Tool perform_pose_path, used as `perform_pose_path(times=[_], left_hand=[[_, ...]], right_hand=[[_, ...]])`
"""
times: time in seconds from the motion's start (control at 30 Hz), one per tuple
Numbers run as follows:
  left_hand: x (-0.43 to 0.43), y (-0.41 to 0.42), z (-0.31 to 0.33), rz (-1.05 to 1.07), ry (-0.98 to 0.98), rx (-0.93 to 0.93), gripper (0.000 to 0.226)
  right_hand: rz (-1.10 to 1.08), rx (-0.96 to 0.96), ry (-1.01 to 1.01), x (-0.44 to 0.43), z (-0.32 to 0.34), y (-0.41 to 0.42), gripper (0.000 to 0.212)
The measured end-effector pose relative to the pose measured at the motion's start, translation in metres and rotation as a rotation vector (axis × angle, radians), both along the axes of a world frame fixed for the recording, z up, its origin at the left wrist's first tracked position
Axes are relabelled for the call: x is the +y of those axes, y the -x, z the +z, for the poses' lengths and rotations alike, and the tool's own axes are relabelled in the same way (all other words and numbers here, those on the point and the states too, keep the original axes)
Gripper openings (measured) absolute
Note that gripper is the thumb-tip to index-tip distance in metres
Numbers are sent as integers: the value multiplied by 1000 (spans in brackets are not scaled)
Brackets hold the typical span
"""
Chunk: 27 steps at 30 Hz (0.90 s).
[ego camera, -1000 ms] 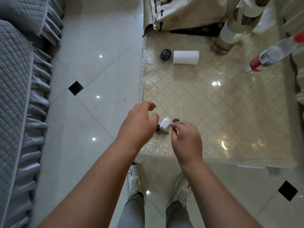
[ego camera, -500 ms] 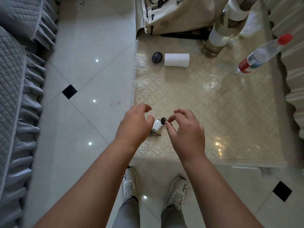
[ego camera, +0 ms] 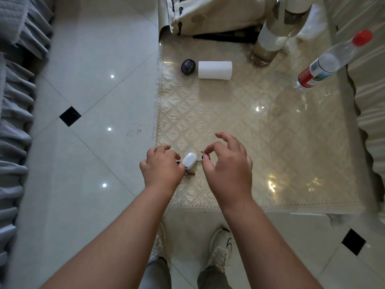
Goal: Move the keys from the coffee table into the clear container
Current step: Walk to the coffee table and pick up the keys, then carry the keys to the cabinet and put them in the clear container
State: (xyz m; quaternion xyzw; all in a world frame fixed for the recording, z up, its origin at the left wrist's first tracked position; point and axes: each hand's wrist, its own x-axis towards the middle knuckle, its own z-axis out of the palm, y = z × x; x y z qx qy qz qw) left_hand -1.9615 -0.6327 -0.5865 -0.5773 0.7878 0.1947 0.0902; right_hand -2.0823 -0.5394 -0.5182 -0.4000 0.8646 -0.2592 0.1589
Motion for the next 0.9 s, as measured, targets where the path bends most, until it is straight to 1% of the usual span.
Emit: perform_pose_path(times=[0.17, 0.37, 0.5, 0.57, 0.67, 0.77, 0.9], left_hand=[[-2, 2, -20, -29, -31, -64, 25], [3, 0, -37, -49, -22, -83, 23], [-3, -1, -35, -60, -11, -65, 20], [-2, 0, -30, -50, 20, -26, 15], [0, 2, -14, -49, 91, 82, 12], [0, 7, 15, -21, 117, 186, 14], [2, 13, 66, -24, 112, 353, 7]], right_hand=[[3, 9, 9, -8, -14, 2, 5], [-3, 16, -5, -12, -28, 1, 5], [-7, 7, -5, -16, -31, -1, 4], [-16, -4, 1, -17, -28, -2, 4], [-25, -12, 14, -16, -20, 1, 5], [-47, -10, 34, -16, -4, 5, 6], [-53, -4, 59, -15, 31, 11, 5]])
